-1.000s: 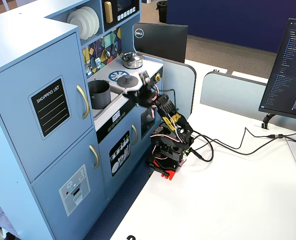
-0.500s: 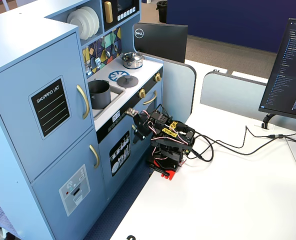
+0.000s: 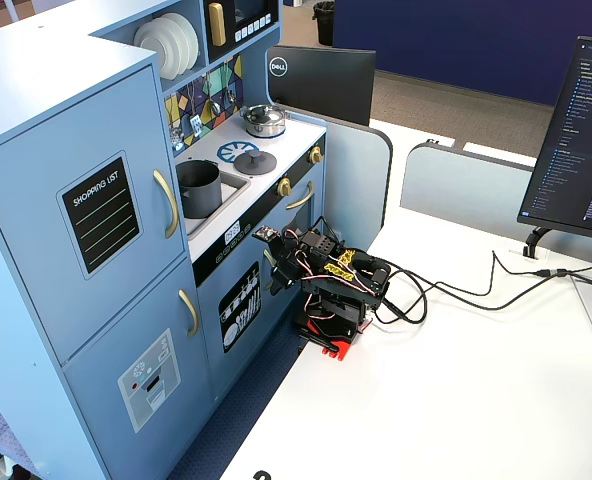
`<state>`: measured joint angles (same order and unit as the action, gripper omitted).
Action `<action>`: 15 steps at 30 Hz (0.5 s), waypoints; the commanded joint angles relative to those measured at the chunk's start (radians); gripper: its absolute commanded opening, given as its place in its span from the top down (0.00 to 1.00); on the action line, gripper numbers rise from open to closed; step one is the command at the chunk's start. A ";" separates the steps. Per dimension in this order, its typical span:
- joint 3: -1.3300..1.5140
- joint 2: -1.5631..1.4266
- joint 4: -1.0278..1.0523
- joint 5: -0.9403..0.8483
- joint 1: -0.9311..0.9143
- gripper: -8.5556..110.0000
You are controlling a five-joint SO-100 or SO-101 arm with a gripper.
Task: Take off the lid from the gray recipient and place it on the counter
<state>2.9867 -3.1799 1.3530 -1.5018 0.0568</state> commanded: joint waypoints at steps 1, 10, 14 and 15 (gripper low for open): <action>0.015 0.003 0.176 -0.011 -0.011 0.91; 0.015 0.002 0.176 -0.011 -0.012 0.89; 0.015 0.002 0.176 -0.011 -0.012 0.89; 0.015 0.002 0.176 -0.011 -0.012 0.88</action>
<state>2.9867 -3.1815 1.3530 -1.5094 0.0583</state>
